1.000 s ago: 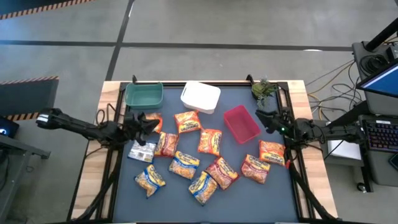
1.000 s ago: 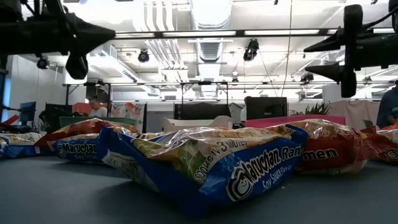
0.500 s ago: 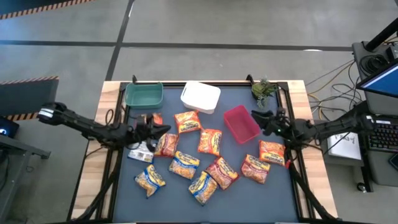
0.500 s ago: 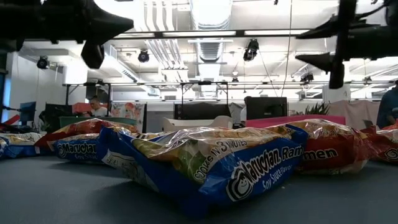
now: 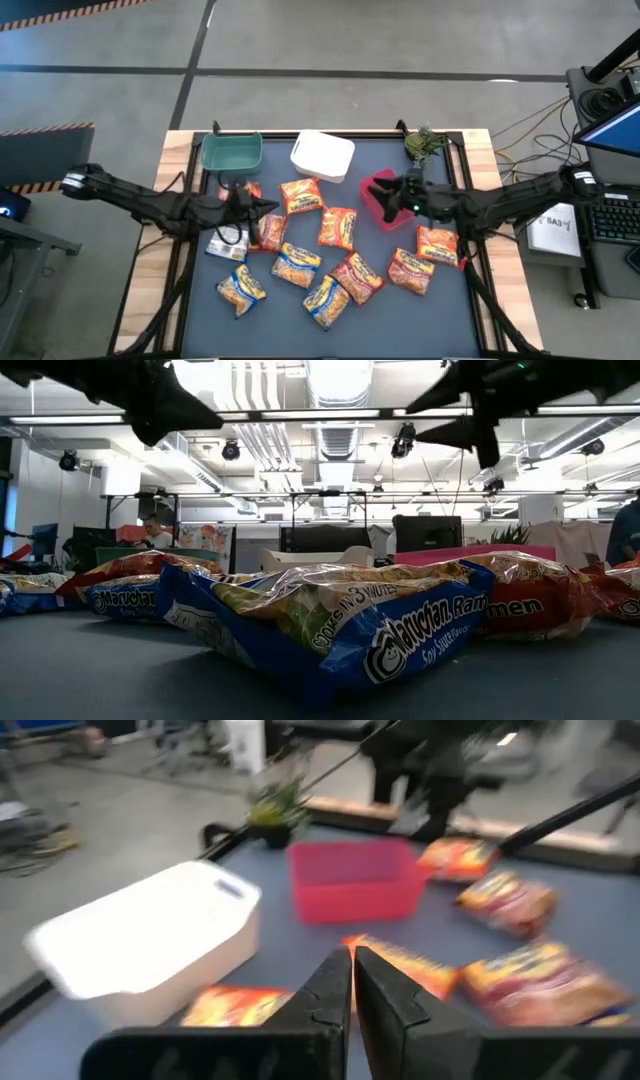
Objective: Sort Maruchan noodles
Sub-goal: Put the red noodle pack into the pink bin
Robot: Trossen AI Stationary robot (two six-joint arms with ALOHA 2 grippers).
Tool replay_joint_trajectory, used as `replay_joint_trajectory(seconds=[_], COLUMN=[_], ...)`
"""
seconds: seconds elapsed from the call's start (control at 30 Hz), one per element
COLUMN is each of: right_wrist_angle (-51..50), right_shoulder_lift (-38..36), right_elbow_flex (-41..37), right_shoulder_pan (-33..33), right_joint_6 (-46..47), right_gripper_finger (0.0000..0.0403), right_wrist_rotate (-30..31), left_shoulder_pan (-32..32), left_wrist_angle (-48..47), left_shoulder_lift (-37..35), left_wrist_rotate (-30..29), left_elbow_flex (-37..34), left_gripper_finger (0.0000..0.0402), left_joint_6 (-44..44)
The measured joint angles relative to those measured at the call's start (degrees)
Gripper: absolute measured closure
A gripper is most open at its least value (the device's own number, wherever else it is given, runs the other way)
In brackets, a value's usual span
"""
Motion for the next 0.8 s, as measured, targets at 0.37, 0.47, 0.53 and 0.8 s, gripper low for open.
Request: replay_joint_trajectory(seconds=[0.37,0.47,0.53,0.8], right_wrist_angle=[-32.67,-37.57,-40.19,-53.0], right_shoulder_lift=[14.31,18.99,22.09,34.97], right_elbow_flex=[24.05,29.55,33.4,49.26], right_shoulder_pan=[0.0,0.0,0.0,0.0], right_joint_6=[9.06,10.31,10.42,7.86], right_gripper_finger=[0.0193,0.0193,0.0193,0.0193], right_wrist_rotate=[-8.73,-13.7,-15.98,-17.97], left_shoulder_pan=[0.05,0.05,0.05,0.01], left_wrist_angle=[-3.48,-3.49,-3.5,-4.56], left_shoulder_lift=[-0.31,-0.36,-0.4,-1.08], left_wrist_rotate=[-4.08,-4.34,-4.35,-4.34], left_elbow_flex=[0.87,0.87,0.87,0.8], left_gripper_finger=[0.0402,0.0402,0.0402,0.0402], left_joint_6=[6.45,7.81,8.39,8.56])
